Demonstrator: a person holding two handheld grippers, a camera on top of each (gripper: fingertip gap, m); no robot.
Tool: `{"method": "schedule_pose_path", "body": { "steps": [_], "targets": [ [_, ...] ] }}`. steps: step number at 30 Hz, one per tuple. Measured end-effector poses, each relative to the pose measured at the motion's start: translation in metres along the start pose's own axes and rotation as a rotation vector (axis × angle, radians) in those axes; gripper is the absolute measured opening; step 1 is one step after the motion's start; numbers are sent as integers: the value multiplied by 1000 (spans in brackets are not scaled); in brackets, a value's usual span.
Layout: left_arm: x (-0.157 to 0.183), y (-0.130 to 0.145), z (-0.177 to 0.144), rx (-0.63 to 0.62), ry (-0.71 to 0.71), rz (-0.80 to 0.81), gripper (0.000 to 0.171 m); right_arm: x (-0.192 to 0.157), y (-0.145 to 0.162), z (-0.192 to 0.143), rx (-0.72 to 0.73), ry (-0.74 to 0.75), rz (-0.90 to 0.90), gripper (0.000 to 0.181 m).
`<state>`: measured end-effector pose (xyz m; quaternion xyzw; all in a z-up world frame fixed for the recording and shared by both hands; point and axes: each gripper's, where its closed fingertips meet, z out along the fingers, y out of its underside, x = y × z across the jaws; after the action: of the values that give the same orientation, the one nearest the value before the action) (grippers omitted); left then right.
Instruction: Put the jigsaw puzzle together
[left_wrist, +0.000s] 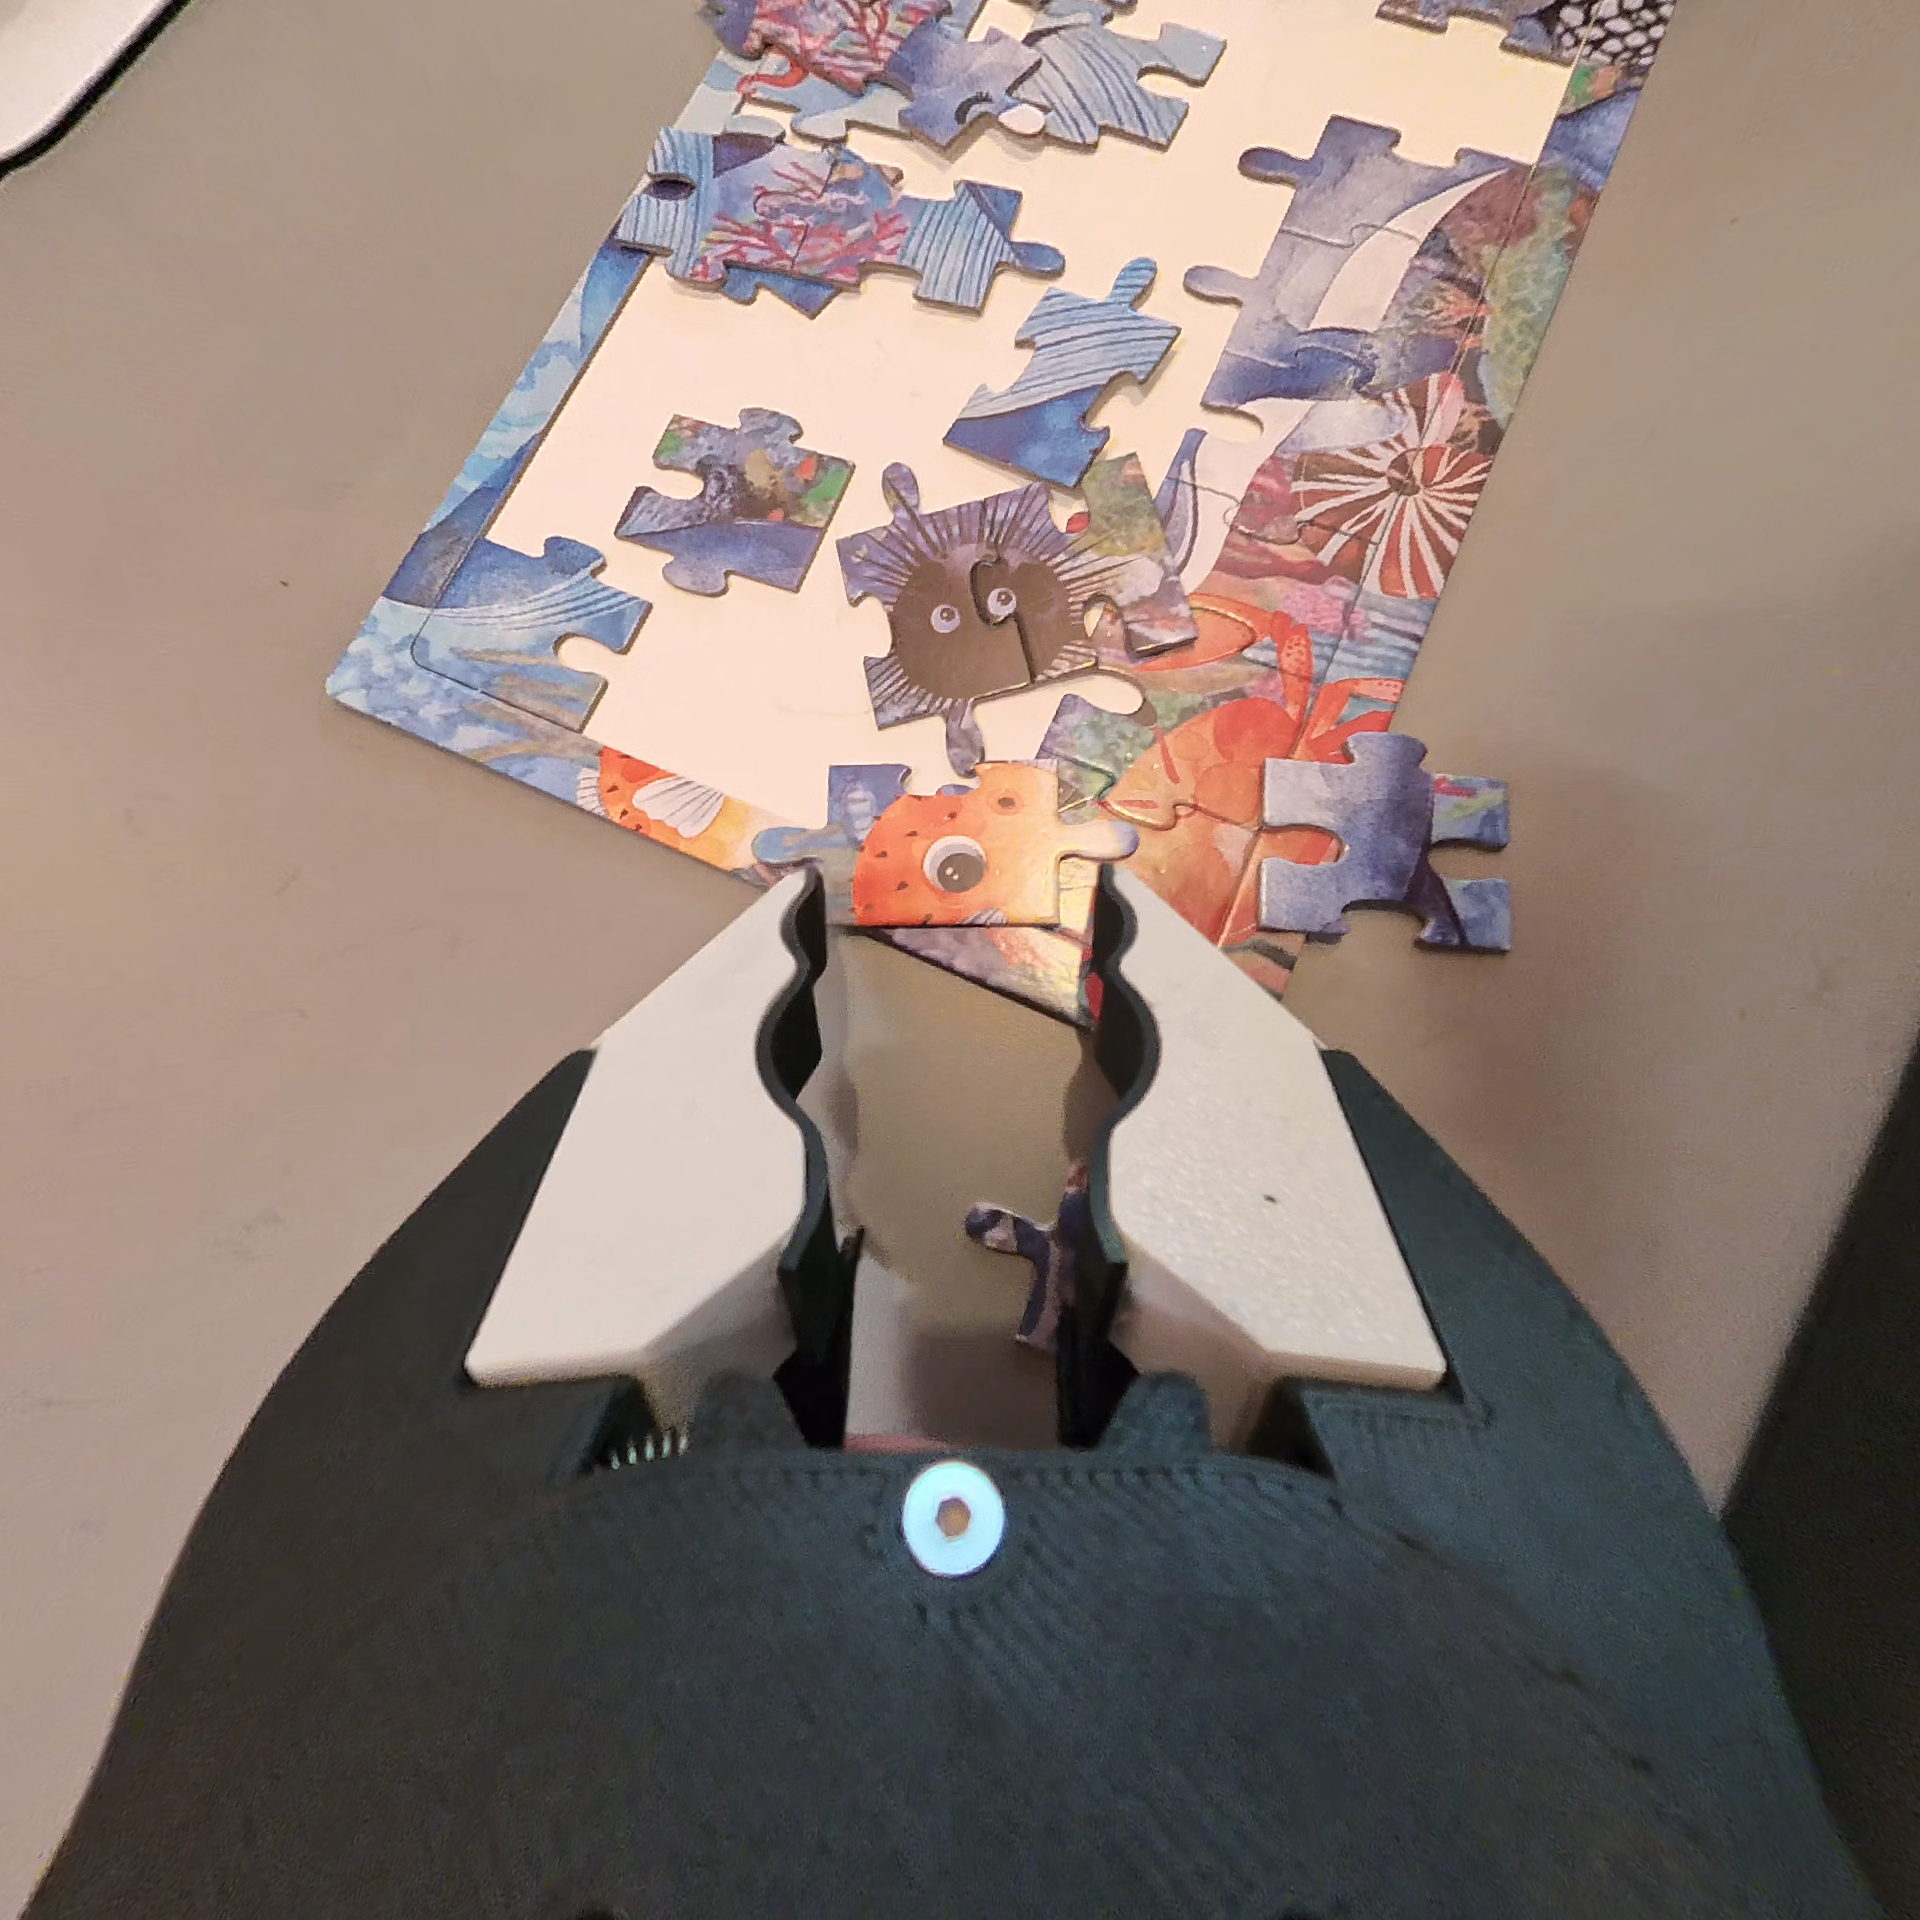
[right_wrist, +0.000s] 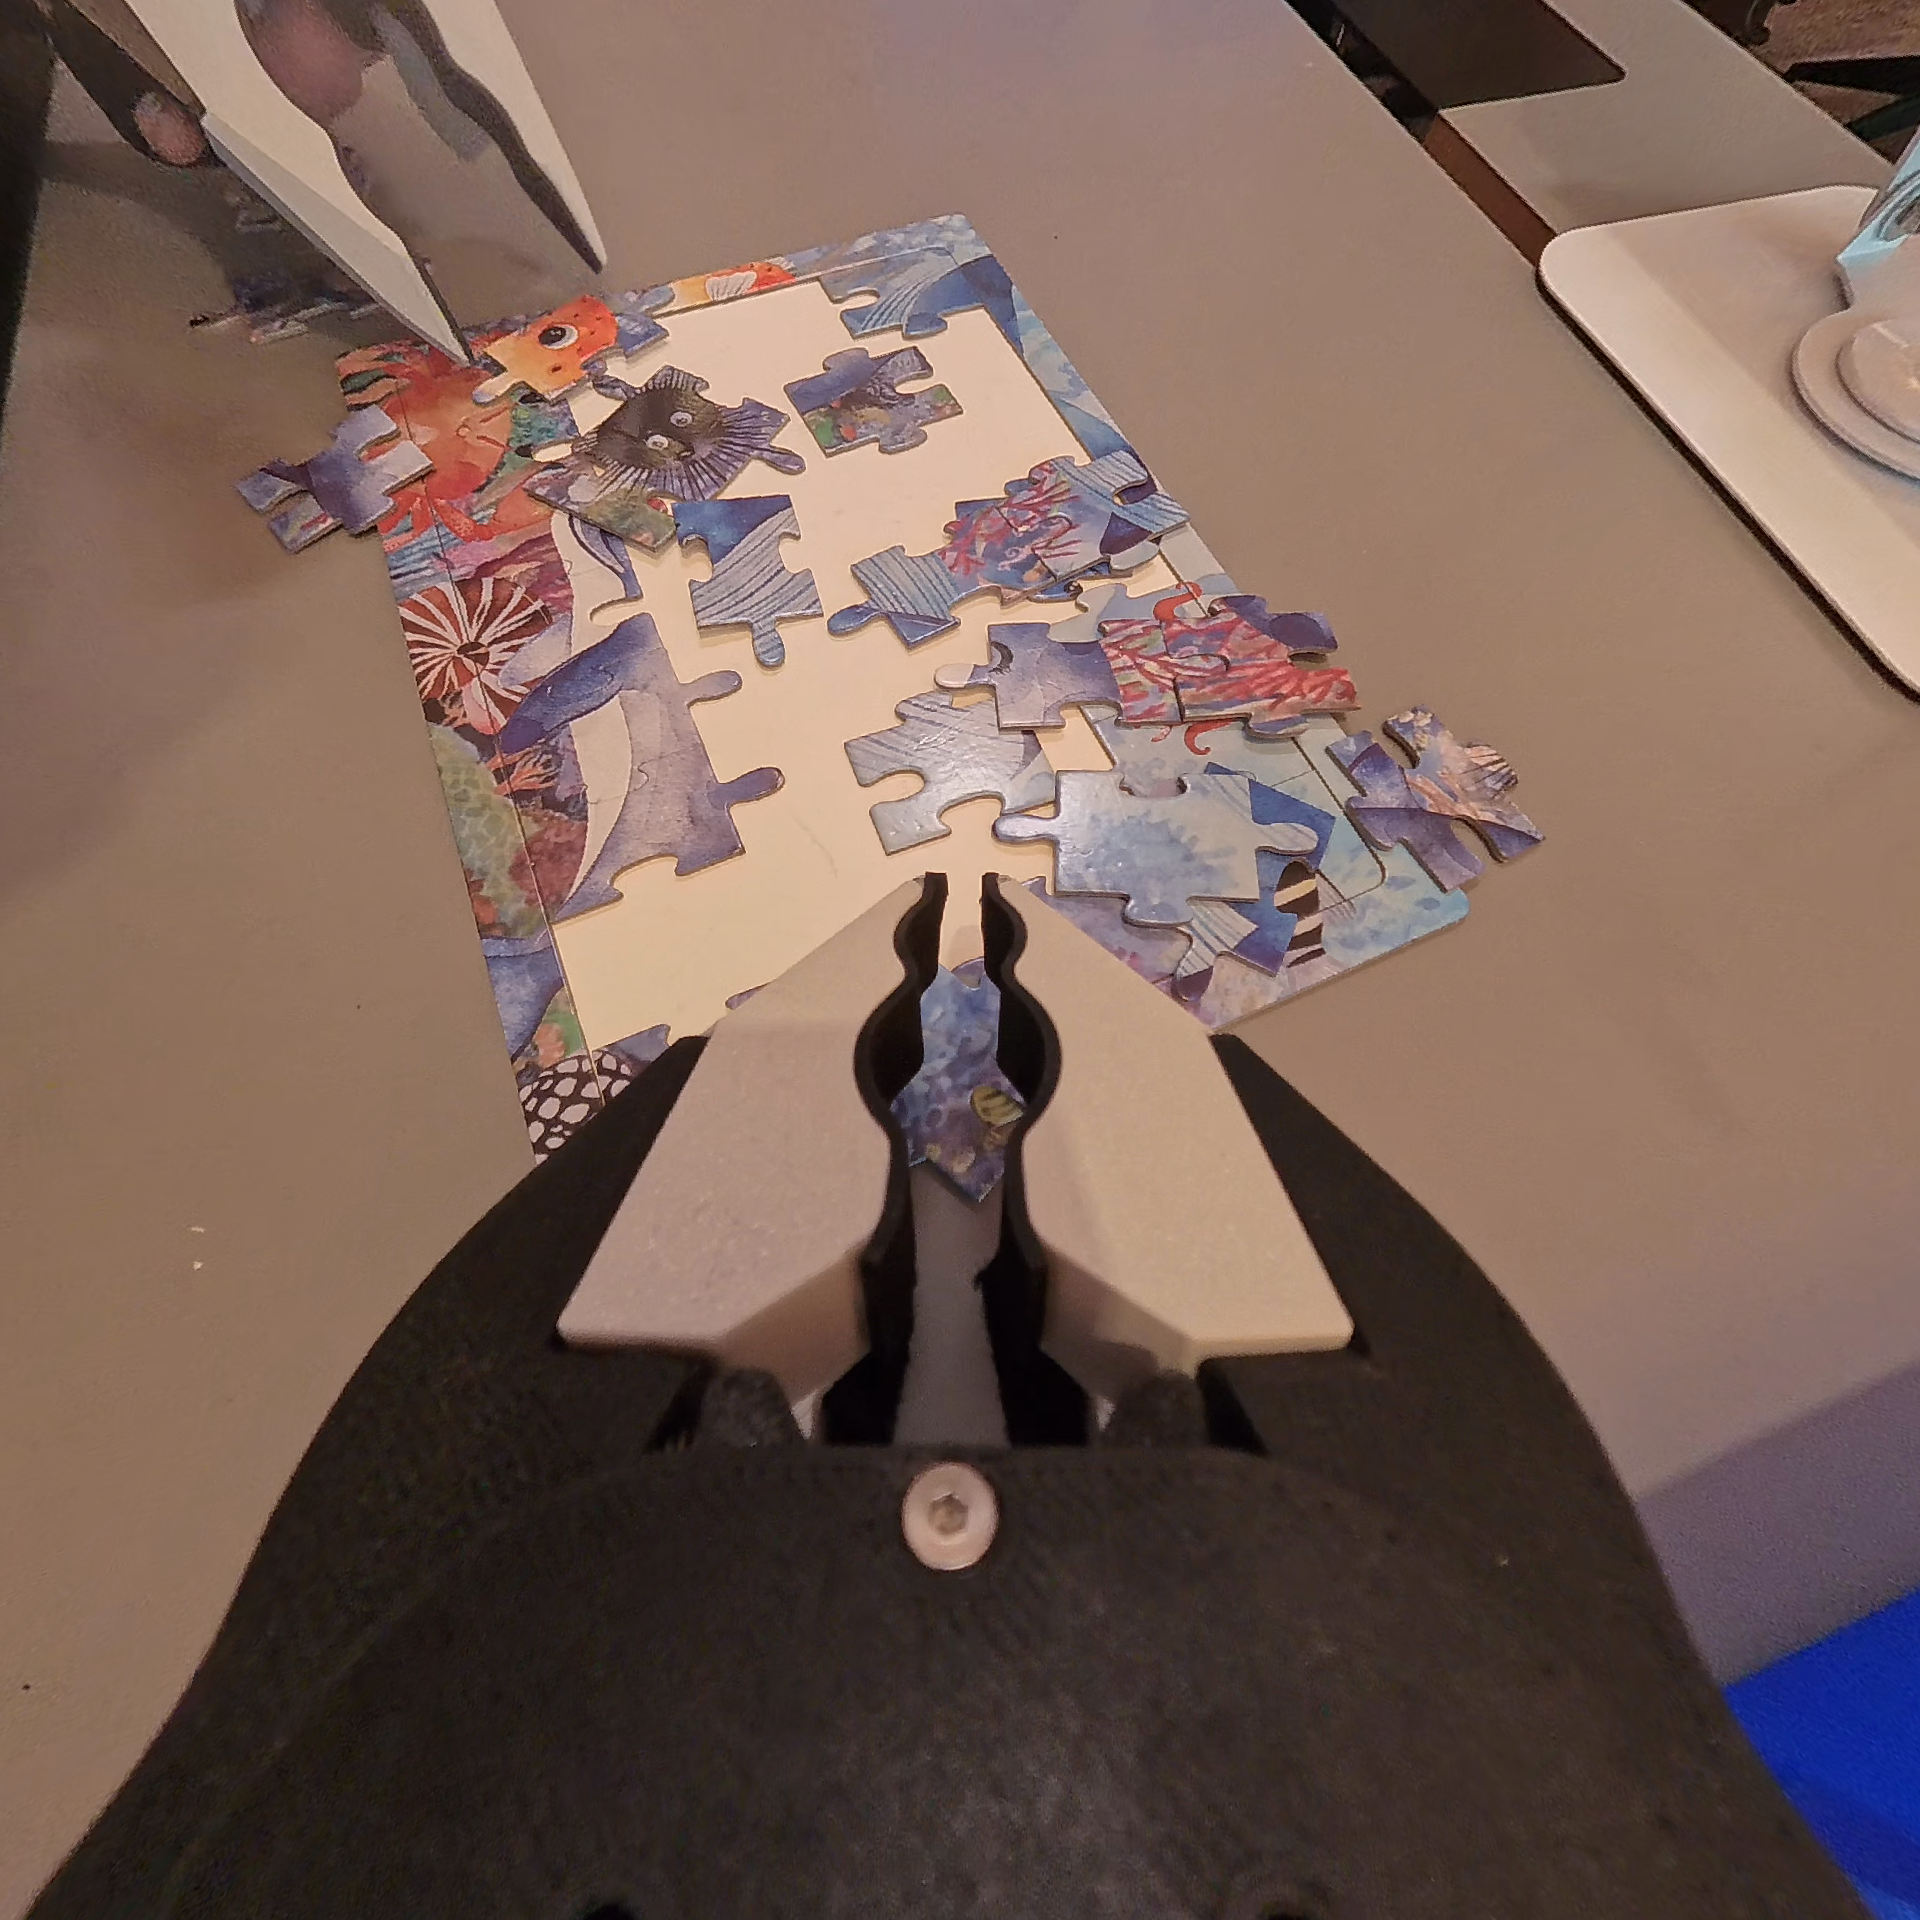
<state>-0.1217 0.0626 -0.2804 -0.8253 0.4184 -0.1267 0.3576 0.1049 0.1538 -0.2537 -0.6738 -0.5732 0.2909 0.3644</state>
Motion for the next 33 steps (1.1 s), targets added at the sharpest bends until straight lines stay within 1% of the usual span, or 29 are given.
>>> {"method": "schedule_pose_path", "body": {
  "steps": [4, 6, 11, 13, 17, 24, 28, 31, 33],
  "targets": [
    [-2, 3, 3, -15, 21, -14, 59, -1, 1, 1, -4, -2, -1, 6],
    [-3, 2, 4, -15, 29, -12, 59, -1, 2, 2, -6, -3, -1, 6],
    [-2, 3, 5, -14, 67, -43, 52, -1, 3, 3, -10, -6, 2, 5],
    [-6, 3, 5, -9, 60, -55, 46, -1, 4, 3, -12, -8, 3, 5],
    [-6, 3, 5, -7, 76, -51, 45, -1, 5, 4, -15, -10, 3, 5],
    [-7, 0, 5, 19, 62, -21, 45, 0, 5, 3, -10, -9, 5, 5],
    [-12, -6, 1, 41, 11, 34, 45, -1, 4, 3, -9, -10, 4, 5],
    [-22, -14, -5, 50, -103, 130, 45, -1, -1, 2, 4, -5, 14, 8],
    [-25, -23, -9, 67, -165, 192, 45, -6, -15, -1, 50, -23, 52, 14]
  ]
}}
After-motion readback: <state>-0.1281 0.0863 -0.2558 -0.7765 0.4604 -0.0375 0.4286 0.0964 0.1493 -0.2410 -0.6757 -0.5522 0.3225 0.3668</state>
